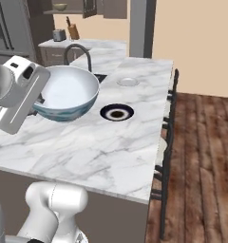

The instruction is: Move the bowls from the cabinet to the plates on the dining table.

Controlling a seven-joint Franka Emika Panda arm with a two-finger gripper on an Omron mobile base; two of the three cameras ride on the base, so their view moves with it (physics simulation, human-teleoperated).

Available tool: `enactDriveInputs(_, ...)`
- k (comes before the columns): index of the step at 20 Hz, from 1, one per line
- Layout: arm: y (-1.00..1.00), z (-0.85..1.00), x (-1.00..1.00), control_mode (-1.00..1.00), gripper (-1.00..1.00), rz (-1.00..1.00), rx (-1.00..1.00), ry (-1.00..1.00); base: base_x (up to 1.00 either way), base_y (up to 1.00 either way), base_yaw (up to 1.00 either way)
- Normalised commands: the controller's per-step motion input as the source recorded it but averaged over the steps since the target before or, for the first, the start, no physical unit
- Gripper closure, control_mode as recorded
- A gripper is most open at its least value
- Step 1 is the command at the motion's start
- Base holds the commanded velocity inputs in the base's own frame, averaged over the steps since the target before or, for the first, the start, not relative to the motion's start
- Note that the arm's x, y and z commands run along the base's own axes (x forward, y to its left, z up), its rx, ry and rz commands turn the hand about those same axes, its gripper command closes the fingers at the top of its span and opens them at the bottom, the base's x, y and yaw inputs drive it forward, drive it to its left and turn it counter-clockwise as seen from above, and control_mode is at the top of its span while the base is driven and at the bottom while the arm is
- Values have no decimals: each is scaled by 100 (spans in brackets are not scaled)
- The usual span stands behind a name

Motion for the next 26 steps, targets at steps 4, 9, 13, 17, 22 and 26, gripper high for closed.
enactDriveInputs(4,0,0,0,100,100,0,0,0,45,-42,19)
enactDriveInputs(9,0,0,0,100,100,0,0,0,38,-29,12)
enactDriveInputs(13,0,0,0,100,100,0,0,0,18,-12,1)
enactDriveInputs(17,0,0,0,100,100,0,0,0,13,-14,0)
enactDriveInputs(22,-9,0,30,-100,100,1,2,0,0,0,0)
enactDriveInputs(26,-7,1,48,-100,100,5,5,0,0,0,0)
